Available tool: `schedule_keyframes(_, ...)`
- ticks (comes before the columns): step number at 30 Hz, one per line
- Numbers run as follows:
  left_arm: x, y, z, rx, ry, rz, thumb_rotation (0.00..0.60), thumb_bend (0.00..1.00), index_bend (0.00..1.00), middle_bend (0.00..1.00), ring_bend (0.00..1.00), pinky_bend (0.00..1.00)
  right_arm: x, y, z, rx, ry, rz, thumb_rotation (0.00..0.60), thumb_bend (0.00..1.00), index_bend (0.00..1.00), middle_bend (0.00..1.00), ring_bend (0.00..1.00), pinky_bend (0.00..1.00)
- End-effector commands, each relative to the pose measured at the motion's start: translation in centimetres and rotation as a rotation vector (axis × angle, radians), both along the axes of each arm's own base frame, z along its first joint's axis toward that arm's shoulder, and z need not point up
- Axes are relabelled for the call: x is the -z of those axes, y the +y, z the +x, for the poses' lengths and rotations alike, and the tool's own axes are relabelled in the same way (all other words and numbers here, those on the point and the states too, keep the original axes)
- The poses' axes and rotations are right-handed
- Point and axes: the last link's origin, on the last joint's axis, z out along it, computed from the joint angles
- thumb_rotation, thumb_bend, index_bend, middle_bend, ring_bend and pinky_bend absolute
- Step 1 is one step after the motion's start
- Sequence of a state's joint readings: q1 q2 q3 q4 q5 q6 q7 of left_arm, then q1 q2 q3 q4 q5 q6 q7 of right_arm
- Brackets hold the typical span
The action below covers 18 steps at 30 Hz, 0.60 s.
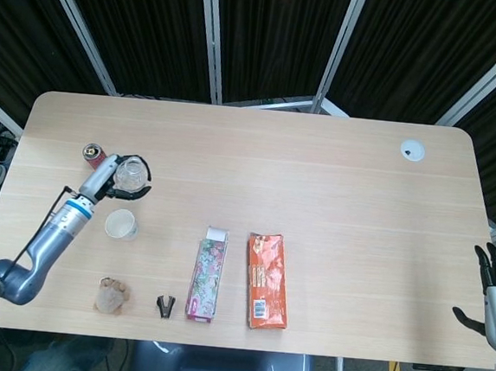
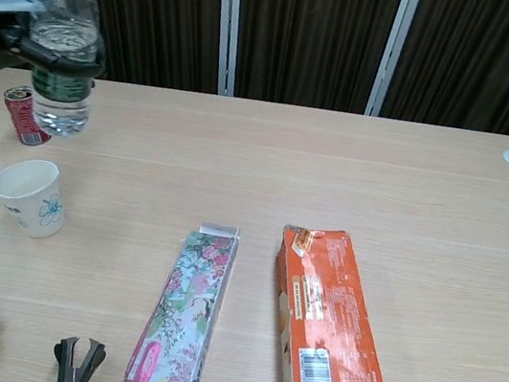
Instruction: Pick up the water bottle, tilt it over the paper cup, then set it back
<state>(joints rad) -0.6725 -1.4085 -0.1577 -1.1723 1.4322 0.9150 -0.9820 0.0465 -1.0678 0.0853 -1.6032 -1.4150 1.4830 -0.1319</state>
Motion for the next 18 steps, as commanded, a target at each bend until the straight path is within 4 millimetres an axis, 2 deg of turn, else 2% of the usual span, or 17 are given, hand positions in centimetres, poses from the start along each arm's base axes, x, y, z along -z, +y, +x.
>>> schedule_keyframes(1, -2.0, -1.4, -3.4, -0.004, 0.12, -0.007, 0.6, 0.36, 0.58, 0.52, 0.33, 0.37, -0.2, 0.1, 0.0, -0.002, -0.009, -0.006, 0.6, 0.0, 0.0, 0.0, 0.0, 0.0)
schedule_keyframes(4, -3.1, -2.1, -5.9, -0.011, 0.217, -0.004, 0.6, 0.35, 0.58, 0.52, 0.33, 0.37, -0.5, 0.1, 0.1, -0.009, -0.02, -0.015, 0.6, 0.0, 0.0, 0.0, 0.0, 0.0)
schedule_keyframes(5, -3.6, -2.4, -7.6, -0.012, 0.315, -0.002, 0.6, 0.35, 0.58, 0.52, 0.33, 0.37, -0.7, 0.1, 0.2, -0.014, -0.022, -0.022, 0.6, 0.0, 0.0, 0.0, 0.0, 0.0)
schedule_keyframes(7, -3.6, -2.7, -8.8, -0.011, 0.37, 0.005, 0.6, 0.35, 0.58, 0.52, 0.33, 0.37, -0.8, 0.1, 0.3, -0.018, -0.024, -0.023, 0.6, 0.0, 0.0, 0.0, 0.0, 0.0)
schedule_keyframes(12, -3.8, -2.8, -10.9, -0.04, 0.454, -0.011, 0.6, 0.35, 0.57, 0.52, 0.33, 0.37, -0.6, 0.1, 0.7, -0.03, -0.03, -0.013, 0.6, 0.0, 0.0, 0.0, 0.0, 0.0)
schedule_keyframes(18, -3.6, -2.5, -11.6, -0.015, 0.549, -0.016, 0.6, 0.35, 0.57, 0.52, 0.33, 0.37, -0.7, 0.2, 0.8, -0.037, -0.027, -0.017, 0.6, 0.0, 0.0, 0.0, 0.0, 0.0)
